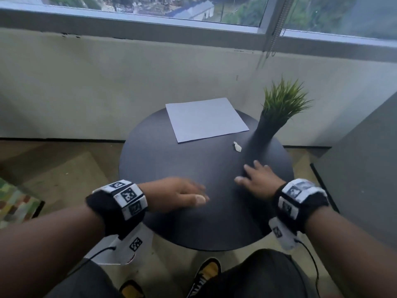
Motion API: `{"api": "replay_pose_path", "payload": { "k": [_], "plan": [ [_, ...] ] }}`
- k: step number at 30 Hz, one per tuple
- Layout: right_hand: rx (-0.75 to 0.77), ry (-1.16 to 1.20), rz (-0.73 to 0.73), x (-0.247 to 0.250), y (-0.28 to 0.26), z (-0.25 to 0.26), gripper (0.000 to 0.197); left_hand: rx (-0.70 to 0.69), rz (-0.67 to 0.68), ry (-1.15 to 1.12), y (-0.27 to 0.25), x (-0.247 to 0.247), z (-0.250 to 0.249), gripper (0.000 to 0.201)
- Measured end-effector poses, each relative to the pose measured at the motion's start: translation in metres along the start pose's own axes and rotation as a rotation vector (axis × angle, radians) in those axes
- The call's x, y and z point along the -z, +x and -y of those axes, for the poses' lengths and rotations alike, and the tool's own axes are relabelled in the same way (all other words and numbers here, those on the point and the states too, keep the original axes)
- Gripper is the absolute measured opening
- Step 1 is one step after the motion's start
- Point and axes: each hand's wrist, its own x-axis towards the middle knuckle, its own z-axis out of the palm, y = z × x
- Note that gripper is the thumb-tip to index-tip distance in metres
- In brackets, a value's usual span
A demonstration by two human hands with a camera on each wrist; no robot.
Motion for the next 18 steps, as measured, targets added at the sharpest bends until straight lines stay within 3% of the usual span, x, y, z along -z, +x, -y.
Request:
{"api": "replay_pose_path", "payload": {
  "k": [2,4,6,8,10,11,12,13,15,17,18],
  "plan": [
    [0.016,-0.084,0.062,-0.031,-0.027,0.025,0.092,0.247,-0.257,0.123,-0.009,-0.006,0.017,0.1],
    [0.193,-0.139,0.069,-0.059,-0.072,0.061,0.099,0.42,-0.24,0.26,-0.02,-0.017,0.027,0.105],
    [0.392,-0.119,0.1,-0.065,-0.108,0.082,0.096,0.303,-0.201,0.152,-0.037,-0.028,0.03,0.113],
    [0.458,0.127,0.059,-0.053,-0.114,0.077,0.084,0.127,-0.41,-0.202,-0.059,-0.031,0.028,0.079],
    [0.246,0.414,-0.187,-0.042,-0.096,0.05,0.076,0.096,-0.822,-0.499,-0.075,-0.035,0.047,0.037],
    [0.081,0.453,-0.298,-0.039,-0.086,0.034,0.073,0.195,-1.009,-0.566,-0.081,-0.039,0.063,0.031],
    [-0.078,0.396,-0.332,-0.042,-0.081,0.024,0.074,0.354,-1.107,-0.587,-0.085,-0.045,0.086,0.035],
    [-0.197,0.287,-0.296,-0.052,-0.081,0.021,0.076,0.531,-1.12,-0.61,-0.088,-0.053,0.109,0.046],
    [-0.255,0.094,-0.24,-0.084,-0.088,0.038,0.081,0.867,-0.957,-0.649,-0.089,-0.079,0.161,0.071],
    [-0.13,0.027,-0.232,-0.111,-0.109,0.08,0.085,1.081,-0.777,-0.681,-0.089,-0.106,0.198,0.086],
    [-0.039,0.006,-0.194,-0.12,-0.122,0.102,0.089,1.124,-0.753,-0.718,-0.088,-0.12,0.211,0.088]
  ]
}}
